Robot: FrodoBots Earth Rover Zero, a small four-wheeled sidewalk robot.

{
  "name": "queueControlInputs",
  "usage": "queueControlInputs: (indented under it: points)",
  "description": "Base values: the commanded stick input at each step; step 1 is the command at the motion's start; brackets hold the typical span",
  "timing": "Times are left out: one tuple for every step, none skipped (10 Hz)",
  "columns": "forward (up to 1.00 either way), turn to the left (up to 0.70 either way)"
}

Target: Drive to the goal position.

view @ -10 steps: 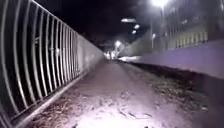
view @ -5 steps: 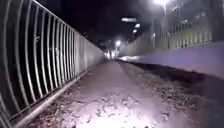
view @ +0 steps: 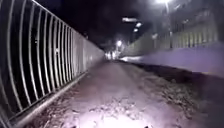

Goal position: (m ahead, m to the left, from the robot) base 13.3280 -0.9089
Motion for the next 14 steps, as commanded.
queueControlInputs:
  points:
    - [0.50, 0.00]
    - [0.50, 0.00]
    - [0.50, 0.00]
    - [0.50, 0.00]
    - [0.50, 0.00]
    - [0.50, 0.00]
    - [0.50, 0.00]
    - [0.50, 0.00]
    - [0.50, 0.00]
    - [0.50, 0.00]
    - [0.50, 0.00]
    - [0.50, 0.00]
    - [0.50, 0.00]
    - [0.50, 0.00]
